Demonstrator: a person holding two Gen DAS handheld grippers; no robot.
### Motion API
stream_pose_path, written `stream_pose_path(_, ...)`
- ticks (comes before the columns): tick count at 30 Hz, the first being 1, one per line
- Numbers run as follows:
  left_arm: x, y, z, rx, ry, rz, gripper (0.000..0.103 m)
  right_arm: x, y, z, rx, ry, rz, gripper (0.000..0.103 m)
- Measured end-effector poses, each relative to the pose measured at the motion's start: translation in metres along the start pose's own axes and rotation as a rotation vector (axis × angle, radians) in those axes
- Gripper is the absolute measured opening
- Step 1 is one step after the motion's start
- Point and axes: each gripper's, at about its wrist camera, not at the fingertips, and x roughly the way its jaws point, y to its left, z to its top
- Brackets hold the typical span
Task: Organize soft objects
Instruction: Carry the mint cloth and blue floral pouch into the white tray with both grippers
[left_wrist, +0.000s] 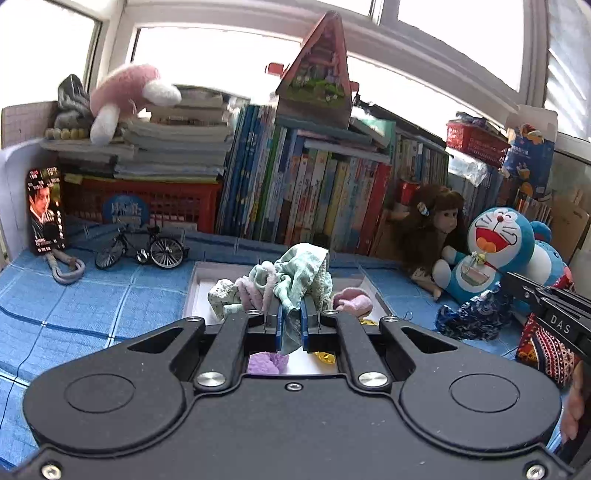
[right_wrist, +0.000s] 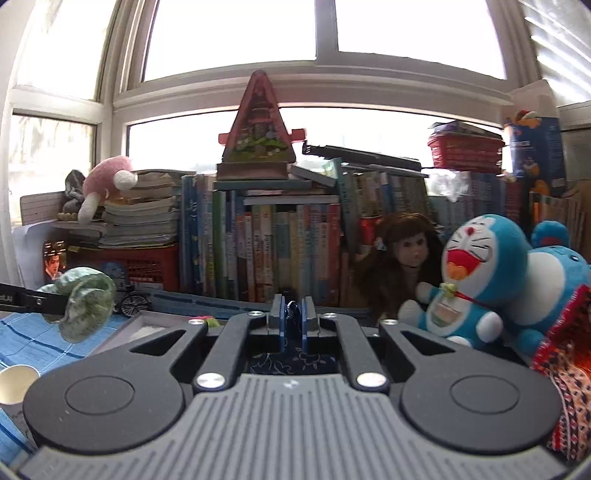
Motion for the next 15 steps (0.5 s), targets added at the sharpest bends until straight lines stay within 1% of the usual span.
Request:
stream_pose_path(6, 0.027, 0.012, 0.006, -0.016, 0.110, 0.010, 0.008, 0.026, 0.018, 0.008, -0.005, 0.087, 0.093, 0.011)
stream_pose_path(10, 0.048, 0.022, 0.006, -0.046, 0.191, 0.016, 0.008, 0.045, 0.033, 0.009, -0.011, 0.150, 0.136, 0.011)
stream_pose_path(15, 0.070, 0.032, 0.011, -0.067, 0.229, 0.051, 0.009, 0.071, 0.050, 0.018, -0.028, 0.195, 0.150, 0.011)
